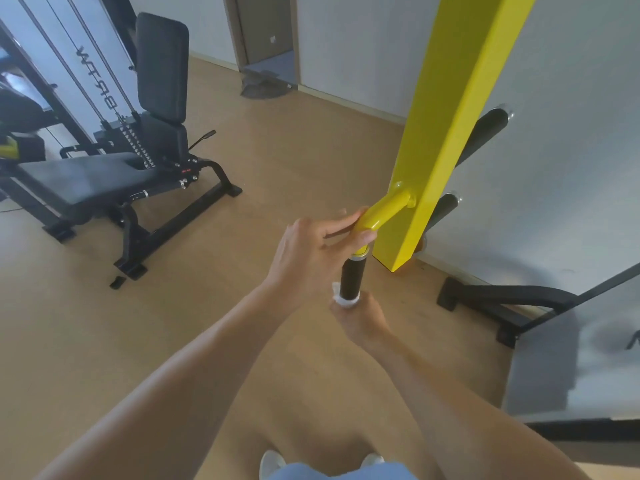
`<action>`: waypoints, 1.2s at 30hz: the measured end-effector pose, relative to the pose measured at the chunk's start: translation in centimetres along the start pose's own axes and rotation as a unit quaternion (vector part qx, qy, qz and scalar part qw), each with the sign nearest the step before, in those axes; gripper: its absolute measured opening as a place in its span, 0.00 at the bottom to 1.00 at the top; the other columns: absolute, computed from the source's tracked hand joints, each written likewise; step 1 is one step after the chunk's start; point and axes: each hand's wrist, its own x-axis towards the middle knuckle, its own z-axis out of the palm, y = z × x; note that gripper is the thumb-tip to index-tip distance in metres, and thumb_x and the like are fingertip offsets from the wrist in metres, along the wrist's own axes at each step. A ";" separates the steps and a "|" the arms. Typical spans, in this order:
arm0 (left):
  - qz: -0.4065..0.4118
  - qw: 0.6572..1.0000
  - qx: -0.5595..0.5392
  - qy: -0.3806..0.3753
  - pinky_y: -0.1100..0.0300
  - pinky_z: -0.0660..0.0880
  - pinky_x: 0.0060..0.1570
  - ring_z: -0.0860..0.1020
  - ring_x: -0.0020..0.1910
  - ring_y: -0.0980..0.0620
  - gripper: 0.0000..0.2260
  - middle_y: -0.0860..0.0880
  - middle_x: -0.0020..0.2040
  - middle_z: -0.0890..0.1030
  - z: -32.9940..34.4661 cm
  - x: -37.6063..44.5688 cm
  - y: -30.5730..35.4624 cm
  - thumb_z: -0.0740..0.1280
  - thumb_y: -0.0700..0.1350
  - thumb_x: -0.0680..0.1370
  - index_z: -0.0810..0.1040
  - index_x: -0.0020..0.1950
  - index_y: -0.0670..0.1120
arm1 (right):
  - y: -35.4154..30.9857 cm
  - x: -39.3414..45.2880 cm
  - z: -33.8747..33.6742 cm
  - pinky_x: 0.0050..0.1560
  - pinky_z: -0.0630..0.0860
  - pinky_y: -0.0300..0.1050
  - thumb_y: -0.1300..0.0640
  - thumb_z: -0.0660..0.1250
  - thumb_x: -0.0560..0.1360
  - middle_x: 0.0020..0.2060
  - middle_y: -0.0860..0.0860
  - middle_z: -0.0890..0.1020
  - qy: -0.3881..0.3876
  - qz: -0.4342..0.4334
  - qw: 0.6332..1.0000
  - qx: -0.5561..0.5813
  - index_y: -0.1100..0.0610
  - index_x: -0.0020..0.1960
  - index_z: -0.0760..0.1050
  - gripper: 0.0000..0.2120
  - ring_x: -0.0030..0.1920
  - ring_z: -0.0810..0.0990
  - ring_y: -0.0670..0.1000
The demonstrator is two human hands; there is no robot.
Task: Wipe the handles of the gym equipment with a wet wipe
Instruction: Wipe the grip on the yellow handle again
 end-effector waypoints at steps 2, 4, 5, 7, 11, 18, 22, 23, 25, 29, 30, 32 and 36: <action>-0.009 0.999 -0.025 -0.022 0.69 0.72 0.56 0.76 0.58 0.74 0.14 0.64 0.65 0.79 -0.4 -0.4 -1.5 0.69 0.59 0.77 0.77 0.62 0.67 | 1.3 0.5 0.6 0.39 0.79 0.49 0.39 0.68 0.68 0.40 0.48 0.84 -0.016 0.010 1.000 -0.012 0.42 0.55 0.78 0.17 0.38 0.82 0.53; -0.048 0.998 -0.044 -0.018 0.75 0.68 0.57 0.74 0.62 0.73 0.16 0.66 0.64 0.79 -1.1 -1.1 -3.9 0.67 0.59 0.78 0.78 0.66 0.63 | 2.1 0.8 1.1 0.44 0.80 0.49 0.43 0.69 0.73 0.40 0.49 0.85 -0.057 0.038 0.997 -0.029 0.42 0.53 0.76 0.11 0.40 0.83 0.52; -0.079 0.996 -0.052 -0.006 0.77 0.69 0.55 0.75 0.61 0.71 0.15 0.66 0.61 0.81 -1.6 -1.4 -5.4 0.67 0.59 0.78 0.79 0.65 0.61 | 2.3 0.7 1.5 0.48 0.82 0.52 0.46 0.69 0.75 0.39 0.50 0.85 -0.096 0.057 0.993 -0.041 0.47 0.53 0.76 0.09 0.39 0.83 0.51; -0.135 0.989 -0.056 0.013 0.73 0.71 0.55 0.80 0.57 0.65 0.13 0.63 0.57 0.83 -2.9 -2.0 -8.5 0.68 0.56 0.79 0.81 0.63 0.58 | 1.8 0.0 2.4 0.45 0.83 0.48 0.51 0.64 0.79 0.40 0.52 0.84 -0.180 0.060 0.981 -0.036 0.52 0.52 0.71 0.06 0.37 0.83 0.49; -0.202 0.976 -0.080 -0.019 0.63 0.73 0.65 0.80 0.56 0.66 0.13 0.60 0.56 0.85 -5.5 -2.7 -13.1 0.71 0.51 0.78 0.82 0.62 0.54 | -4.1 -1.9 5.0 0.39 0.79 0.44 0.49 0.71 0.75 0.40 0.52 0.85 -0.189 0.002 0.977 0.102 0.55 0.53 0.77 0.11 0.37 0.83 0.48; -0.189 0.979 -0.083 -0.007 0.66 0.75 0.47 0.82 0.42 0.65 0.02 0.59 0.41 0.86 -10.0 1.0 -15.8 0.75 0.49 0.74 0.87 0.43 0.58 | -11.9 -0.9 8.1 0.38 0.76 0.39 0.58 0.76 0.72 0.44 0.52 0.87 -0.148 -0.100 0.970 0.167 0.50 0.52 0.85 0.09 0.41 0.81 0.44; -0.154 0.984 -0.086 0.034 0.75 0.71 0.39 0.80 0.37 0.70 0.09 0.64 0.37 0.85 -11.1 5.3 -17.2 0.76 0.46 0.73 0.84 0.39 0.60 | -13.4 2.1 9.4 0.45 0.82 0.45 0.53 0.72 0.77 0.45 0.51 0.87 -0.070 -0.028 0.964 0.257 0.55 0.53 0.84 0.08 0.47 0.85 0.50; -0.144 0.986 -0.084 0.028 0.74 0.72 0.39 0.80 0.37 0.69 0.08 0.63 0.37 0.85 -11.3 6.5 -17.4 0.76 0.45 0.74 0.84 0.40 0.60 | -13.7 2.9 9.6 0.47 0.83 0.46 0.52 0.68 0.79 0.47 0.52 0.87 -0.046 -0.001 0.953 0.300 0.57 0.54 0.84 0.10 0.49 0.85 0.52; -0.128 0.989 -0.074 0.010 0.74 0.72 0.38 0.80 0.37 0.67 0.06 0.62 0.38 0.85 -11.3 9.1 -17.5 0.75 0.45 0.74 0.85 0.41 0.57 | -14.7 4.7 9.6 0.48 0.83 0.47 0.51 0.64 0.82 0.50 0.53 0.87 0.005 0.037 0.922 0.385 0.59 0.55 0.83 0.13 0.52 0.85 0.53; -0.104 0.992 -0.066 -0.029 0.75 0.70 0.35 0.80 0.36 0.67 0.02 0.57 0.39 0.86 -10.4 15.1 -17.6 0.76 0.43 0.73 0.86 0.44 0.50 | -16.6 8.2 9.3 0.49 0.81 0.49 0.52 0.63 0.82 0.51 0.57 0.86 0.077 0.052 0.847 0.523 0.61 0.54 0.82 0.14 0.53 0.85 0.56; -0.099 0.992 -0.066 -0.044 0.75 0.70 0.35 0.79 0.35 0.67 0.02 0.58 0.38 0.86 -10.2 16.7 -17.5 0.76 0.43 0.73 0.86 0.43 0.50 | -17.1 9.1 9.1 0.50 0.81 0.50 0.53 0.63 0.82 0.51 0.58 0.86 0.095 0.066 0.827 0.551 0.62 0.56 0.81 0.14 0.53 0.85 0.57; -0.091 0.990 -0.063 -0.084 0.74 0.70 0.34 0.79 0.33 0.66 0.03 0.59 0.36 0.85 -9.7 19.9 -17.2 0.77 0.43 0.72 0.86 0.42 0.50 | -17.9 10.4 8.4 0.51 0.81 0.52 0.54 0.64 0.82 0.52 0.61 0.86 0.122 0.111 0.768 0.619 0.63 0.58 0.79 0.14 0.54 0.85 0.58; -0.057 0.980 -0.058 -0.179 0.71 0.70 0.31 0.76 0.28 0.64 0.08 0.57 0.30 0.83 -8.5 25.6 -16.4 0.78 0.42 0.71 0.84 0.37 0.54 | -19.6 12.6 6.9 0.51 0.81 0.51 0.56 0.63 0.82 0.53 0.64 0.85 0.165 0.114 0.664 0.721 0.66 0.61 0.76 0.15 0.54 0.85 0.59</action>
